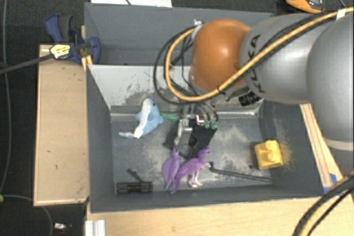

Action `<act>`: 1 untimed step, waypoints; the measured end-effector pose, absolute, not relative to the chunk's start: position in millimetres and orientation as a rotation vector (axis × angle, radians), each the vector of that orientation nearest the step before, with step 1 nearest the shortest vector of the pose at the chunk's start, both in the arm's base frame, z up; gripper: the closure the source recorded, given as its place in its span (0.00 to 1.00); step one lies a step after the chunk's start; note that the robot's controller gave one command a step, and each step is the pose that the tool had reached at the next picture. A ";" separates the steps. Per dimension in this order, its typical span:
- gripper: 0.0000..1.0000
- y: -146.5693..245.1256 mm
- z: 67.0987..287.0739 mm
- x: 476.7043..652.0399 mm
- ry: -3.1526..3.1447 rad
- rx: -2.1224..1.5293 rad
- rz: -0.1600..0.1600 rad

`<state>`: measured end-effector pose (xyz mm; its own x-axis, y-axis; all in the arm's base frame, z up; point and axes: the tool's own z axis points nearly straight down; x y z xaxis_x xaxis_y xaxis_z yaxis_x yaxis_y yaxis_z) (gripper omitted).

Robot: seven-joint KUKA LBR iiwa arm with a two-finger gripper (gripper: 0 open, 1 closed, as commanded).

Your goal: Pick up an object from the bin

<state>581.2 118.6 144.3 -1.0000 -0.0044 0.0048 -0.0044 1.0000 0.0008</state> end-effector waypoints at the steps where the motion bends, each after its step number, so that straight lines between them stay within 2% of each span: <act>1: 0.00 118.0 149.1 583.1 -3.145 0.000 -0.002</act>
Offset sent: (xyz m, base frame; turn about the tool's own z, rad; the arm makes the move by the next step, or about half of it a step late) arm 0.0108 -0.0635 -0.0743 0.1519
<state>583.1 118.0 149.1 -1.0000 -0.0001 -0.0030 -0.0001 1.0000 0.0015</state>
